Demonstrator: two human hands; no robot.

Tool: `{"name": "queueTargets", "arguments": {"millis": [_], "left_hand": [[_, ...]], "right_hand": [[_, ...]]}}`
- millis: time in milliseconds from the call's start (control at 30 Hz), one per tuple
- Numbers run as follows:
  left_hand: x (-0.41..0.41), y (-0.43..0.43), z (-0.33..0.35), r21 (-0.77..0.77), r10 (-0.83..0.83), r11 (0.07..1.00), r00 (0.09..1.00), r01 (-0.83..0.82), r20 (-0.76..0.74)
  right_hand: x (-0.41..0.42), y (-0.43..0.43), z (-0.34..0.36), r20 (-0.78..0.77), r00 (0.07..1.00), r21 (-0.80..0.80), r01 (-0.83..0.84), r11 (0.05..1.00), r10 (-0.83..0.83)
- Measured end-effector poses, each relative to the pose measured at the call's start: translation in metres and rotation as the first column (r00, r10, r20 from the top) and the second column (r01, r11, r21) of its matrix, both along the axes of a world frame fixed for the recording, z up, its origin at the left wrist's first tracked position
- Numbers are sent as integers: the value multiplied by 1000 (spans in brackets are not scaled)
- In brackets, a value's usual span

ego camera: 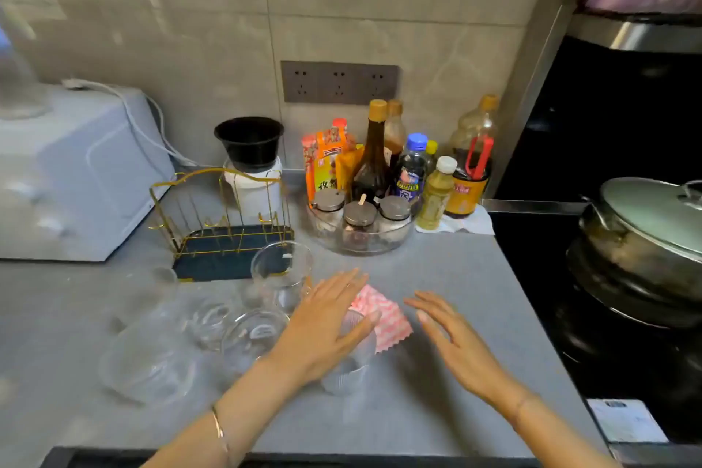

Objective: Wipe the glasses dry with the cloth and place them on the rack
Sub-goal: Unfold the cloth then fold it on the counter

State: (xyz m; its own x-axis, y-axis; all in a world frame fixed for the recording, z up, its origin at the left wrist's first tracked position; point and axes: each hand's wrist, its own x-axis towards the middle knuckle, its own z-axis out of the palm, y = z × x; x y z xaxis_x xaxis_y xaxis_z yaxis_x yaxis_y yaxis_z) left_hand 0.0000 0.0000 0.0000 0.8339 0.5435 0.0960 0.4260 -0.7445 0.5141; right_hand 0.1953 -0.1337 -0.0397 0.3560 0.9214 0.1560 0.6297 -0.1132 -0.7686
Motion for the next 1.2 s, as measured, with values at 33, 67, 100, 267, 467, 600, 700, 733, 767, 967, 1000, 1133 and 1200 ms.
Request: {"name": "queueTargets", "arguments": {"millis": [33, 67, 100, 267, 467, 600, 700, 733, 767, 967, 1000, 1133, 1200], "left_hand": [[-1, -1, -4, -1, -7, 1000, 1000, 7, 16], [1, -3, -11, 36, -10, 999, 1000, 10, 9], [1, -3, -13, 41, -4, 999, 1000, 3, 12], [8, -8, -37, 130, -82, 989, 988, 65, 128], [12, -4, -44, 176, -98, 982, 983, 71, 154], [15, -7, -36, 215, -94, 974, 992, 73, 86], [11, -17, -30, 312, -125, 946, 987, 87, 103], [11, -23, -30, 359, -162, 928, 975, 97, 155], [13, -29, -31, 388, -213, 914, 953, 117, 214], [39, -96, -67, 302, -378, 895, 917, 328, 125], [45, -102, -75, 279, -381, 896, 921, 345, 86], [66, -113, -95, 296, -348, 894, 938, 337, -16], [70, -114, -97, 301, -314, 905, 949, 302, -8]], "right_hand": [[-2, -1, -9, 25, 999, -15, -20, 1000, 21], [0, -1, -19, 37, 999, -40, -30, 999, 31], [2, 0, -27, 52, 998, -50, -42, 998, 45], [3, 2, -54, -18, 988, 11, -152, 988, 152], [10, 7, -82, 286, 930, -87, -215, 973, 231], [16, -3, -82, 314, 937, -27, -150, 988, 151], [22, -31, -85, 251, 966, 13, -58, 998, 53], [25, -41, -87, 232, 972, 20, -33, 999, 27], [27, -50, -88, 202, 979, 24, -7, 1000, 2], [19, -109, -86, 58, 992, 68, 107, 992, -111], [17, -116, -84, 28, 993, 83, 111, 990, -113], [16, -134, -79, -70, 986, 115, 156, 981, -149], [17, -136, -78, -89, 981, 91, 180, 979, -172]]}}
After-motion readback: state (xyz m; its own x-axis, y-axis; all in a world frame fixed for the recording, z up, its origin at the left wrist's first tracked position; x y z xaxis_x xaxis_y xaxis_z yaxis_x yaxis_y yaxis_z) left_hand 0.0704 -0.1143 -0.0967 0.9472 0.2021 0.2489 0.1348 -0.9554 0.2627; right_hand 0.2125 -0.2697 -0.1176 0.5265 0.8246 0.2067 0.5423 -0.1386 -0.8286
